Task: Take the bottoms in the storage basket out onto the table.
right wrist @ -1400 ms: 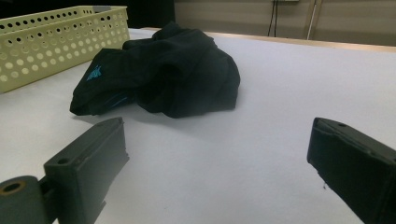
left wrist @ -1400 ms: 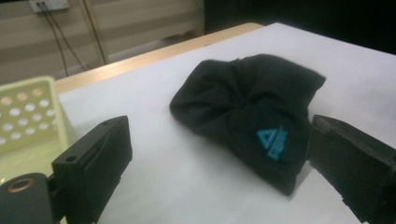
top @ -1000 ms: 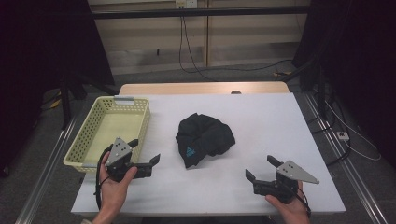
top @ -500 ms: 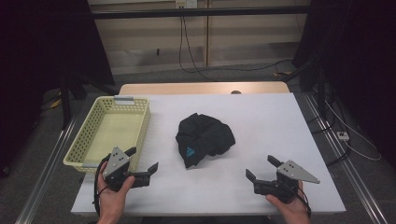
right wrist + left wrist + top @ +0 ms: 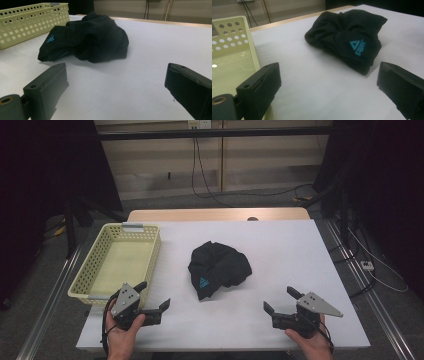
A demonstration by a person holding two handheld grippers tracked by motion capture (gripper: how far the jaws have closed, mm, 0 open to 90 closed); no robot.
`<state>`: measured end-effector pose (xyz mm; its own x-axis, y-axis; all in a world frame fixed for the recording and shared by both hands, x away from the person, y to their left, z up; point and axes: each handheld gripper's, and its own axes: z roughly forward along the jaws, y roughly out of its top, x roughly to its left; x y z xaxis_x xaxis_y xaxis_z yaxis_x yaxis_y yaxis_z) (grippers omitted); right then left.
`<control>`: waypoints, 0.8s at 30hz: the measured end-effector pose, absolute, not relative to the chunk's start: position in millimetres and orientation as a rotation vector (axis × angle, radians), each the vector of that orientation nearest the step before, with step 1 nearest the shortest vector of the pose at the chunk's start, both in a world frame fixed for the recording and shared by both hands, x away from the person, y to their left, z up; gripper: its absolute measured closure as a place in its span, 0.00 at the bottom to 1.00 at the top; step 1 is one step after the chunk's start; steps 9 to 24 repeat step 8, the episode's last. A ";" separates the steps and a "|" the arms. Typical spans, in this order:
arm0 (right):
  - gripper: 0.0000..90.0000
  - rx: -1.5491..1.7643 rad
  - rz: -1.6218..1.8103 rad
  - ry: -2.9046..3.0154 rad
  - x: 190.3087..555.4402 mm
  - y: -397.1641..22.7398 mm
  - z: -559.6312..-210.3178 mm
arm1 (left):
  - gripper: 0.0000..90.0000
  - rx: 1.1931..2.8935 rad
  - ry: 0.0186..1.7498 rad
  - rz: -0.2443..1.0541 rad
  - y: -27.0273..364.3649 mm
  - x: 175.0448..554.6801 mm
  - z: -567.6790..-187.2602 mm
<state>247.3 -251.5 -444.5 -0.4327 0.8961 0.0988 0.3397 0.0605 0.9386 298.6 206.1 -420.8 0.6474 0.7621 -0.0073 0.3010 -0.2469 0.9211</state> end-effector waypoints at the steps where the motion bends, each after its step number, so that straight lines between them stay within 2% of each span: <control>1: 0.05 1.233 1.373 1.818 247.4 -251.4 -444.6 | 0.06 1.822 0.854 0.555 206.2 298.6 -420.7; 24: 0.05 1.232 1.370 1.821 248.1 -251.1 -444.8 | 0.07 1.822 0.866 0.574 202.0 297.7 -418.4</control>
